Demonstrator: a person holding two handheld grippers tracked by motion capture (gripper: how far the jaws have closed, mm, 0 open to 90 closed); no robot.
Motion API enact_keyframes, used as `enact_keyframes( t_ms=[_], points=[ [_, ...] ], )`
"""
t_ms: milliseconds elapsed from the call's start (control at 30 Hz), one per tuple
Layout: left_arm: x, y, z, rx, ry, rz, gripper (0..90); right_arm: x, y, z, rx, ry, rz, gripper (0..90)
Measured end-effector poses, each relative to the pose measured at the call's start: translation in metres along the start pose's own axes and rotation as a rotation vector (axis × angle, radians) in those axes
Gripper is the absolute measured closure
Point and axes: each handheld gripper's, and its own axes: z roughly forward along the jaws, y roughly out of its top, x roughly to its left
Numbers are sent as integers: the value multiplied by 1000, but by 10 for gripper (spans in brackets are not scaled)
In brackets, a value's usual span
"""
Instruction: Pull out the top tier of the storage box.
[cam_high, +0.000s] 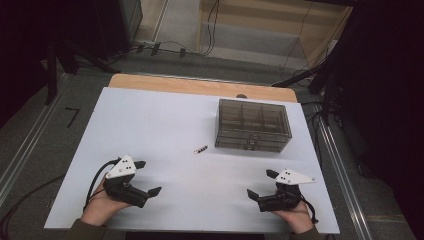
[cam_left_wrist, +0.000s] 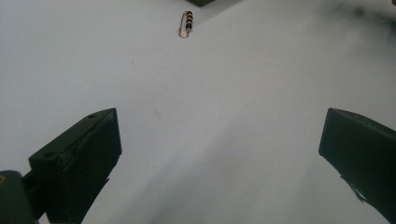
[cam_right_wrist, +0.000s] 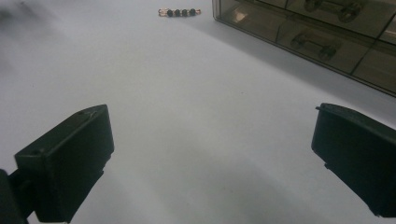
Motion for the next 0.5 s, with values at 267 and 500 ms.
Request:
enact_keyframes(
  t_ms=[267, 500],
  points=[
    [0, -3, 1, 13, 2, -4, 0, -1, 2, 2, -3, 12, 5, 0],
    [0, -3, 0, 1, -6, -14, 0, -1, 4, 3, -2, 19, 6, 0]
  ],
)
